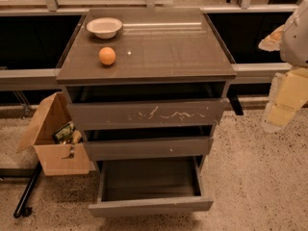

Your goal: Close bottom drawer

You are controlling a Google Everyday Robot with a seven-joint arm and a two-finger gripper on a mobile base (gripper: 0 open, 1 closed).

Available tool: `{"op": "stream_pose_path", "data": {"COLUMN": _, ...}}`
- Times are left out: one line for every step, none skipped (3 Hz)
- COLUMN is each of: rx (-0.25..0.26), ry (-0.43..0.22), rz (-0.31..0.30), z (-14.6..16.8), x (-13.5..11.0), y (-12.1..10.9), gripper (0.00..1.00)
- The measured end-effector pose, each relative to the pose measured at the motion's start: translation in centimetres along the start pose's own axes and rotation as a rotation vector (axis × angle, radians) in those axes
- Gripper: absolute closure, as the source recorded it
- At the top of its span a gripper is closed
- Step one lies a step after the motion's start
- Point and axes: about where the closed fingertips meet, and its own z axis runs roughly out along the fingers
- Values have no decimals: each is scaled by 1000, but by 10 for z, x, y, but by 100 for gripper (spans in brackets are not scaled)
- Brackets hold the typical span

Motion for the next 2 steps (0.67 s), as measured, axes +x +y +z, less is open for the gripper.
{"op": "stream_pose_path", "data": {"rx": 0, "ry": 0, "rz": 0, "z": 0, "x": 0, "y": 0, "gripper": 0}}
{"op": "stream_pose_path", "data": {"rx": -54, "ry": -26, "rz": -21, "z": 21, "x": 6, "y": -1, "gripper": 0}}
